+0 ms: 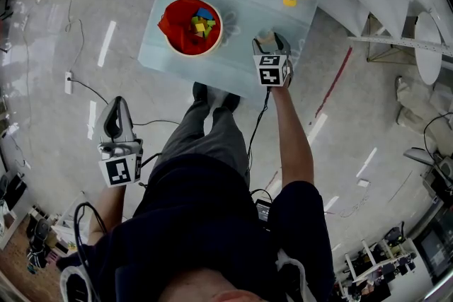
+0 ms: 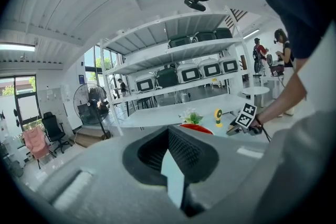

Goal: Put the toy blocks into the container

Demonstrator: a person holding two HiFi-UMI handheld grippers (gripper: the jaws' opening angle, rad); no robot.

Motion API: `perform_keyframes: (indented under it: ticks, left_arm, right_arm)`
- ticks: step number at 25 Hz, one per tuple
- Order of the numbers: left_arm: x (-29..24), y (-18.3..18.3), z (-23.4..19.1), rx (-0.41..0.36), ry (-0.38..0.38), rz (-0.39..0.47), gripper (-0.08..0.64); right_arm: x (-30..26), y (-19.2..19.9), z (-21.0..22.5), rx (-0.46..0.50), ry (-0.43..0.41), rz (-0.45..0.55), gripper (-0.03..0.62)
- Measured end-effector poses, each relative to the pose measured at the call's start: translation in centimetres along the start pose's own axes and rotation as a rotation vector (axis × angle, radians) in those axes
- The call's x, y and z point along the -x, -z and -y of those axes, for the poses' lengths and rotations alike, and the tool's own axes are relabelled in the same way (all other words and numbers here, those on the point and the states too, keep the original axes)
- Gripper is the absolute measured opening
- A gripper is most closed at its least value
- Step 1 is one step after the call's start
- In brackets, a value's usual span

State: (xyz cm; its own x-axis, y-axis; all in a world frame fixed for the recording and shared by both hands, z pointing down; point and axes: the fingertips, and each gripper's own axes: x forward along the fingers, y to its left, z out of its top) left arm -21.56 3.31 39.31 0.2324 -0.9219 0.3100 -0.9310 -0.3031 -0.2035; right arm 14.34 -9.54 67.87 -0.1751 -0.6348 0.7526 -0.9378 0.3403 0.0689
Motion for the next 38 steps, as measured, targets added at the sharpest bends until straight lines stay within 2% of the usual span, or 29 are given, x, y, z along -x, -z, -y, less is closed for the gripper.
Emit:
perform_keyframes:
  ticks: [11, 24, 29, 38]
  left_arm:
    - [0.2, -0.3, 0.1, 0.028, -0.001, 0.02, 0.002]
    - [0.7, -0.5, -0.4, 0.053, -0.011, 0.046, 0.0]
    - [1.1, -0.5, -0.6, 0.058, -0.016, 0.055, 0.002]
    - [1.5, -0.6, -1.4, 0.073, -0.029, 0.073, 0.0]
  right_arm:
    - [4.7, -4.3, -1.5, 0.045, -0.028, 0.068, 0.288]
    - [9.4, -11.3, -6.1, 0.116, -0.118, 0.182, 0.288]
    - [10.0, -13.3, -8.5, 0.154, -0.164, 0.203, 0.288]
    - [9.3, -14.8, -12.6, 0.235, -0.231, 0.201, 0.288]
